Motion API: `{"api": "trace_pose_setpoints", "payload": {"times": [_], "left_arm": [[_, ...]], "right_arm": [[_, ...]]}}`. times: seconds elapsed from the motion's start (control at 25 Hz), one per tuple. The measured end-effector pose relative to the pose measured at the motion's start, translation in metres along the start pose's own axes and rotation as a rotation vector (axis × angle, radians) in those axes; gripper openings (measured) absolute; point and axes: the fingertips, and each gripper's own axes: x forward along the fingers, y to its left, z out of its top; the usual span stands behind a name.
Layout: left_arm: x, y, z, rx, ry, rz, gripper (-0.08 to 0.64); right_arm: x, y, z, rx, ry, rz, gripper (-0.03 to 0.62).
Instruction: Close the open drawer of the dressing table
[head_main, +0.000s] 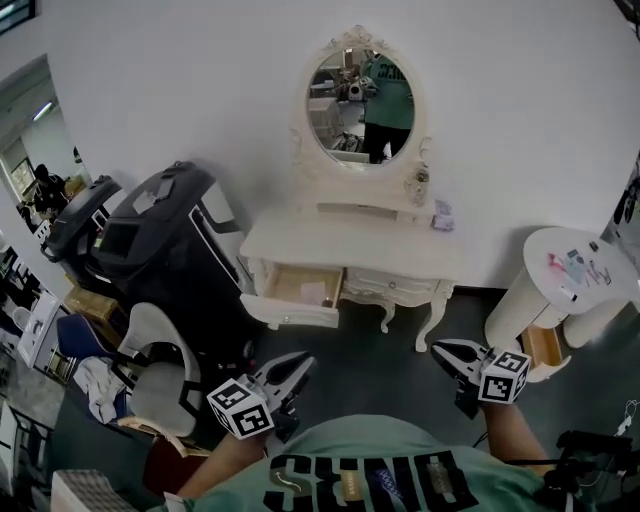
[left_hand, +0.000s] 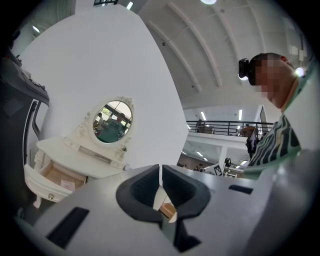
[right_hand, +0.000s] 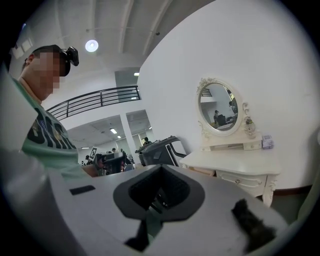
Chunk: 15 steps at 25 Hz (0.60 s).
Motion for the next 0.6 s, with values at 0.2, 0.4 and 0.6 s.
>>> {"api": "trace_pose_setpoints", "payload": {"times": [0.2, 0.4, 0.6], "left_arm": [[0.031, 0.007, 0.0, 0.004, 0.025, -0.029, 0.028], [0.061, 0.033, 0.002, -0.017, 0.048, -0.089, 0.027], [0.087, 0.082, 0.022, -0.035, 0.057, -0.179, 0.028]], "right_arm": [[-0.007, -0.026, -0.003, 0.028, -0.007, -0.027, 0.011], [0.004, -0.049, 0.004, 0.026, 0.0, -0.077, 0.011], [0.03, -0.07, 0.024, 0.013, -0.02, -0.169, 0.011]]}}
